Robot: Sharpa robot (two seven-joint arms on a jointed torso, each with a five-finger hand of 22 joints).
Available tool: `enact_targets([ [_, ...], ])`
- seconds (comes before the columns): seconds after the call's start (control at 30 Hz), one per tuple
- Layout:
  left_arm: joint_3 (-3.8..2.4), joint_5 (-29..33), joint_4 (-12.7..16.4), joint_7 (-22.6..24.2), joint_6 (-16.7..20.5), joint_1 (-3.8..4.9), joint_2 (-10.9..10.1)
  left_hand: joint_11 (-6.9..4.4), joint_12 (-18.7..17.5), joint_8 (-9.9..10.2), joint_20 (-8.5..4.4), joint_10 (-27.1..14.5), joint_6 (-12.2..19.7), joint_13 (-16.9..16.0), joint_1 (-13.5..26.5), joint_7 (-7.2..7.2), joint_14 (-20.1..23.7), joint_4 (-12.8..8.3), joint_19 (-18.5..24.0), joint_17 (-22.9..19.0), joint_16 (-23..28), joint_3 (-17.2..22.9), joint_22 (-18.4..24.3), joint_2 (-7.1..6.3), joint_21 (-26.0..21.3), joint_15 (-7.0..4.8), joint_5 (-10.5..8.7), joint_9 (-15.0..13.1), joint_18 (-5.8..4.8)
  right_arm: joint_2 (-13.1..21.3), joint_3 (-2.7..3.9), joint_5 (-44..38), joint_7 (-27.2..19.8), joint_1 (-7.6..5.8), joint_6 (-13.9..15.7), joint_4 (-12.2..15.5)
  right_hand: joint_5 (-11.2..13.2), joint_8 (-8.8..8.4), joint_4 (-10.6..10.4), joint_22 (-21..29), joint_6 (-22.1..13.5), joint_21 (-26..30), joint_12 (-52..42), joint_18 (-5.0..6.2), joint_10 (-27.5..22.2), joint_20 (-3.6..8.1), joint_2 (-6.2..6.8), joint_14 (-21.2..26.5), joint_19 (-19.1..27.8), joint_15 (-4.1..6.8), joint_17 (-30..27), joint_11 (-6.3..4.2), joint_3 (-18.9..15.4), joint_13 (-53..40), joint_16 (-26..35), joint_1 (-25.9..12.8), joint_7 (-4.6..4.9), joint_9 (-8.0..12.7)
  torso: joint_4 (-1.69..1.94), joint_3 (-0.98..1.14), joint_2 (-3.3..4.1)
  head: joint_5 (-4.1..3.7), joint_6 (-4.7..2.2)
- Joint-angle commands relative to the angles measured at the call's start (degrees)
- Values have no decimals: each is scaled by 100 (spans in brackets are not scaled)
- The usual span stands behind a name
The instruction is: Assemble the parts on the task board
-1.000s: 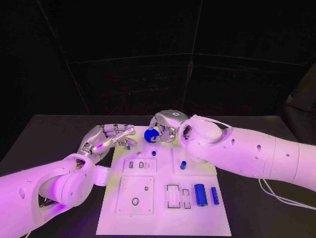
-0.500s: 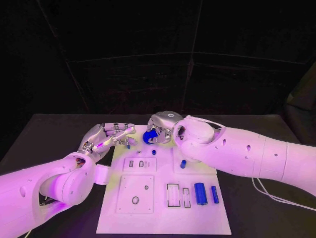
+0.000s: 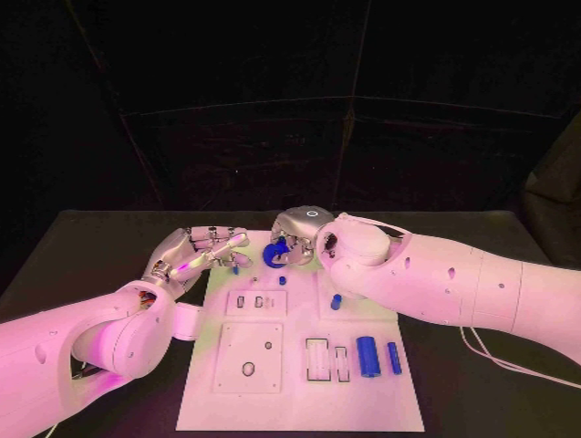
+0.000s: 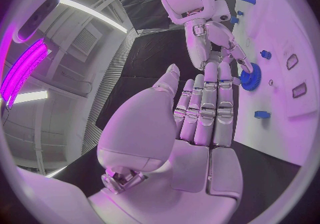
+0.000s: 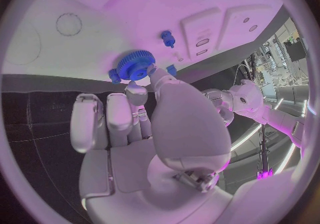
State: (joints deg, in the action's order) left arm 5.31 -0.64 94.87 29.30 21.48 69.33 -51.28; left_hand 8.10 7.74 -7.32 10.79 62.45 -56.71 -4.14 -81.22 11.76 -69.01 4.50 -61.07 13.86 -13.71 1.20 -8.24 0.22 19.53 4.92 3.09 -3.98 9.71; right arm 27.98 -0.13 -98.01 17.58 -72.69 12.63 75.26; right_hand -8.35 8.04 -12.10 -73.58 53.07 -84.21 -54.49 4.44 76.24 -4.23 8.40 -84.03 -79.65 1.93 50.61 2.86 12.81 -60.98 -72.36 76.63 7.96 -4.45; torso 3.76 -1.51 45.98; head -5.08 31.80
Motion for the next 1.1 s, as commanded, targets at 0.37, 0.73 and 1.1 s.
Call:
enact_targets([
  [0.37, -6, -32, 5, 23, -66, 9, 1, 23, -36, 34, 4, -12, -19, 9, -61, 13, 31, -25, 26, 7, 35, -8, 6, 11, -37, -11, -20, 5, 70, -9, -9, -9, 51, -8, -347, 4, -556, -148, -455, 3, -46, 40, -39, -93, -31, -100, -200, -24, 12, -76, -46, 41, -1093, -88, 46, -862, 43, -14, 3, -3, -3, 0, 17],
  [0.73, -6, -32, -2, 19, -60, 9, 0, 24, -44, 43, 4, -12, -21, 12, -63, 16, 32, -41, 25, 19, 41, -10, 8, 21, -38, -11, -20, 6, 69, 91, -11, 61, 146, -7, -312, 9, -497, -235, -460, -14, -101, 36, -89, -96, -33, -116, -402, -26, 3, -95, -42, 66, -1515, -154, 33, -1049, 70, -1, -10, -1, 0, -5, 13],
  [1.1, -6, -32, -4, 14, -61, 9, -4, 27, -48, 47, 4, -16, -18, 13, -61, 19, 33, -44, 25, 21, 42, -12, 8, 19, -38, -10, -20, 6, 69, 237, -12, 134, 101, -6, 34, 94, -708, -278, -446, -70, -116, 15, -201, -107, 13, -127, -529, -36, -32, -103, 1, 74, -1639, -254, 2, -940, 80, 11, -4, -5, -9, -28, 8],
])
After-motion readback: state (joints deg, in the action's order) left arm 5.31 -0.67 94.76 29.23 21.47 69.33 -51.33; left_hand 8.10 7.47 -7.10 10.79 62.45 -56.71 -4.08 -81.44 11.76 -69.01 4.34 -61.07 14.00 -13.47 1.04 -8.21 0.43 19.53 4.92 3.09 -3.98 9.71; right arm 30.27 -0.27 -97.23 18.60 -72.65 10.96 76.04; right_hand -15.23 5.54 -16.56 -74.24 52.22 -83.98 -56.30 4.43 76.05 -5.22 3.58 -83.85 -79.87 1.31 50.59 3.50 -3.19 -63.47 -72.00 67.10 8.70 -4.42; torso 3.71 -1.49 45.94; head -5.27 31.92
